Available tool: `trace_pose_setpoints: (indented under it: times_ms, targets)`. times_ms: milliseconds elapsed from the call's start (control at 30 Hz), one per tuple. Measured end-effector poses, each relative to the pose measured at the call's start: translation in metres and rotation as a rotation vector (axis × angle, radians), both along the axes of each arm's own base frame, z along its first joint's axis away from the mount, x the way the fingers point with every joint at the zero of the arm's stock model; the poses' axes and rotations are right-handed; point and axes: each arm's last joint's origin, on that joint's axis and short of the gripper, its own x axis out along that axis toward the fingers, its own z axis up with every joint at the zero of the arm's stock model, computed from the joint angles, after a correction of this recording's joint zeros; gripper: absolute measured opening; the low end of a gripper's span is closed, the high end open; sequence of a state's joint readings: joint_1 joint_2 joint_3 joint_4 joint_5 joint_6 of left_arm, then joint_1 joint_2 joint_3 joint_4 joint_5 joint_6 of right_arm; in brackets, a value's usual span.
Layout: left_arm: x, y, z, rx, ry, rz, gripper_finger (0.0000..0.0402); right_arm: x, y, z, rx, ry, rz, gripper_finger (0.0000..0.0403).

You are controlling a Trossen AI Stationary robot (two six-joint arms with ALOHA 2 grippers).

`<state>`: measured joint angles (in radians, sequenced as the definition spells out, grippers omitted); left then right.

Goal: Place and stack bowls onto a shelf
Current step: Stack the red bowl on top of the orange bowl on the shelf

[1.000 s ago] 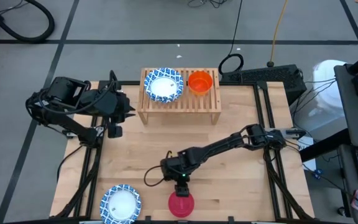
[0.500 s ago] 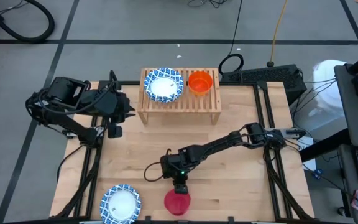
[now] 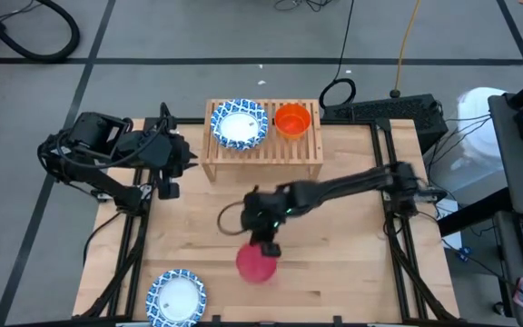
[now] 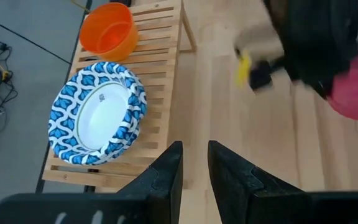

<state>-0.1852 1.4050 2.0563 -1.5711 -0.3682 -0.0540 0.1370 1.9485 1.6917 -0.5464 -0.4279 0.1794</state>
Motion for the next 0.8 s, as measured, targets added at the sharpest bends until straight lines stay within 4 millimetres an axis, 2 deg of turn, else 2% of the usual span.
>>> trace_pose_setpoints:
  times_ms: [200, 333, 433, 533, 633, 800]
  targets:
    - [0.000, 0.001, 0.000, 0.026, -0.003, 0.016, 0.0081, -0.057, -0.046, 0.093, -0.320, -0.200, -0.239, 0.0001]
    - [0.000, 0.003, 0.001, 0.072, -0.013, 0.055, 0.0081, -0.100, -0.076, 0.145, -0.549, -0.356, -0.423, 0.0000]
    - [0.000, 0.004, 0.001, 0.074, -0.019, 0.080, 0.0081, -0.132, -0.100, 0.176, -0.651, -0.459, -0.535, 0.0000]
    - [0.000, 0.007, 0.001, 0.055, -0.029, 0.118, 0.0081, -0.156, -0.123, 0.196, -0.723, -0.529, -0.625, 0.0000]
    - [0.001, 0.011, 0.001, 0.052, -0.030, 0.145, 0.0081, -0.172, -0.145, 0.207, -0.784, -0.554, -0.702, 0.0000]
    - [0.001, 0.021, 0.001, 0.056, -0.027, 0.196, 0.0081, -0.187, -0.176, 0.205, -0.840, -0.480, -0.805, 0.0000]
